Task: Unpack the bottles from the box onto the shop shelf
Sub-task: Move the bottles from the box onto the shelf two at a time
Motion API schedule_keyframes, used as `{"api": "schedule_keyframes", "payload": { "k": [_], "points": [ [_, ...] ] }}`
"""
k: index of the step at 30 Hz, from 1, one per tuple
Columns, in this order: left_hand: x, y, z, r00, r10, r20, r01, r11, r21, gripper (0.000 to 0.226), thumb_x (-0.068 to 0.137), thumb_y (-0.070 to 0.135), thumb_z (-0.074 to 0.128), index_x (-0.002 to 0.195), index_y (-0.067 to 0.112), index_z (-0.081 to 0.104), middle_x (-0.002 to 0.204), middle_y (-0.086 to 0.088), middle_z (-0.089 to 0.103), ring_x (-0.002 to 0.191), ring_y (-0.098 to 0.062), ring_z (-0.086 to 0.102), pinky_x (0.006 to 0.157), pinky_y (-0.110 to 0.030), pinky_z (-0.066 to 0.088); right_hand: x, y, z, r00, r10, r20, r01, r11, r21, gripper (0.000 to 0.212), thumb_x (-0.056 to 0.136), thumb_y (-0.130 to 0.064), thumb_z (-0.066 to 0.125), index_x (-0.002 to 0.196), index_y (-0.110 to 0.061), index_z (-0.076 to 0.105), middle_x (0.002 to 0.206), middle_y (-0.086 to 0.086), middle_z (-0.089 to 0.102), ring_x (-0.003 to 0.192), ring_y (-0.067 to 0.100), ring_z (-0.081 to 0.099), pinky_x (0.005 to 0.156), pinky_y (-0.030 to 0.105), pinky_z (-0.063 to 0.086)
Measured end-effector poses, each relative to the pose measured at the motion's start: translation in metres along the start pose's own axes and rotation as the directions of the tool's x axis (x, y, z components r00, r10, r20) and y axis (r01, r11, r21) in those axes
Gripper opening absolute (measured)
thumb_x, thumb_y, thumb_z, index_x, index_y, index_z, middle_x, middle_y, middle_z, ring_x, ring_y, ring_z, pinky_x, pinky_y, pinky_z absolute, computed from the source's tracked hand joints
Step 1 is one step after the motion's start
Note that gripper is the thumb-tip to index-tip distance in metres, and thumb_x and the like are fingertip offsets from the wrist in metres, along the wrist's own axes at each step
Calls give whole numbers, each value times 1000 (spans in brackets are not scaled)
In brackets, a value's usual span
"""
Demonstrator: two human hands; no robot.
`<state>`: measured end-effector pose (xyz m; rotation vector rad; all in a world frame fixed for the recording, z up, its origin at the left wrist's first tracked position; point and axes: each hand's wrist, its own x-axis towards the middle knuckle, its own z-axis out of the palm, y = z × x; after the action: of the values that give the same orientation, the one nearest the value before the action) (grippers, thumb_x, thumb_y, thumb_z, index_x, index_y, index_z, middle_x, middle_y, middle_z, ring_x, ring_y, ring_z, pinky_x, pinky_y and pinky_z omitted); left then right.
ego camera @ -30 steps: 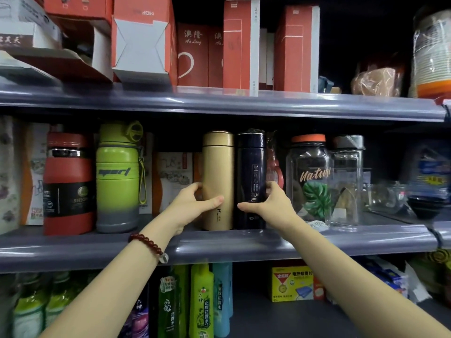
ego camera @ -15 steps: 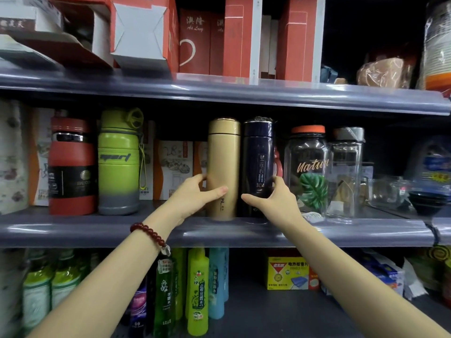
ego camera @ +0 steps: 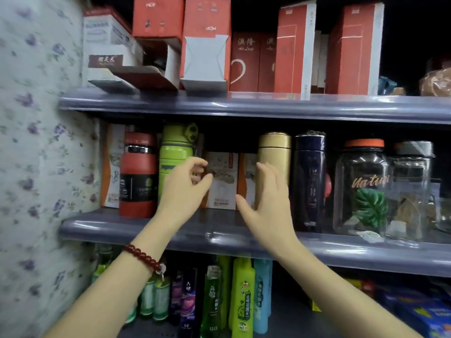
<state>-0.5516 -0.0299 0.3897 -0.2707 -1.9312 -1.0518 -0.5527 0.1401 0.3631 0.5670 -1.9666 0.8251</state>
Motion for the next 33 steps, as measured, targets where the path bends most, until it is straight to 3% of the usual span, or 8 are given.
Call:
{"api": "schedule_keyframes", "payload": {
  "k": [8, 12, 17, 19, 21, 24, 29, 33],
  "points": [
    [14, -97, -92, 958, -262, -115, 273, 958, 86, 55, 80, 24, 72, 129, 17, 48, 124, -5, 56, 112, -22, 54, 95, -37, 45, 21, -43, 86, 933, 163, 322, -246, 940, 237, 90, 84, -39, 70, 152, -16, 17, 157, 1, 24, 144, 17, 23, 113, 30, 24],
    [24, -129, -112, 910, -411, 51, 408, 911, 55, 83, 76, 31, 76, 145, 18, 31, 146, -10, 42, 129, -25, 46, 105, -42, 41, 44, -46, 118, 847, 306, 435, -444, 857, 262, 112, 70, -47, 80, 153, -15, 11, 156, 8, 29, 141, 27, 33, 113, 41, 33],
    [35, -149, -113, 876, -415, 247, 397, 910, 118, 113, 60, 45, 84, 149, 18, 21, 143, -4, 46, 130, -21, 47, 109, -37, 37, 58, -36, 153, 804, 373, 463, -558, 743, 370, 117, 40, -54, 91, 137, -20, 35, 128, 2, 61, 113, 22, 61, 100, 44, 50],
    [40, -157, -109, 880, -403, 251, 387, 915, 113, 107, 44, 56, 83, 135, 25, 37, 127, 5, 59, 118, -17, 57, 104, -40, 44, 58, -28, 169, 815, 356, 458, -551, 723, 417, 120, 30, -58, 91, 133, -25, 39, 122, -1, 63, 109, 21, 63, 96, 45, 52],
    [42, -160, -104, 897, -375, 233, 363, 927, 93, 89, 45, 51, 87, 119, 31, 42, 113, 10, 61, 110, -15, 61, 99, -37, 47, 56, -28, 174, 825, 339, 451, -536, 724, 435, 116, 31, -55, 89, 132, -24, 40, 120, -1, 63, 108, 21, 63, 95, 45, 53],
    [42, -158, -95, 928, -335, 166, 325, 942, 82, 82, 55, 38, 89, 121, 23, 43, 110, 8, 59, 107, -15, 59, 93, -31, 46, 55, -33, 171, 825, 347, 446, -538, 724, 431, 114, 31, -53, 88, 131, -23, 40, 120, 1, 63, 107, 22, 63, 94, 46, 53],
    [38, -156, -86, 942, -329, 59, 307, 921, 240, 90, 50, 52, 86, 120, 22, 38, 111, 3, 60, 105, -23, 59, 88, -41, 51, 54, -37, 170, 816, 355, 456, -550, 718, 427, 112, 35, -49, 87, 133, -23, 40, 120, 0, 62, 108, 20, 62, 95, 45, 53],
    [45, -159, -89, 934, -334, 130, 313, 936, 160, 79, 53, 40, 89, 115, 25, 43, 100, 10, 59, 100, -16, 57, 87, -32, 47, 57, -37, 169, 817, 354, 455, -546, 728, 414, 100, 45, -41, 90, 131, -21, 42, 120, 1, 63, 107, 20, 63, 95, 43, 53]
  ]
}}
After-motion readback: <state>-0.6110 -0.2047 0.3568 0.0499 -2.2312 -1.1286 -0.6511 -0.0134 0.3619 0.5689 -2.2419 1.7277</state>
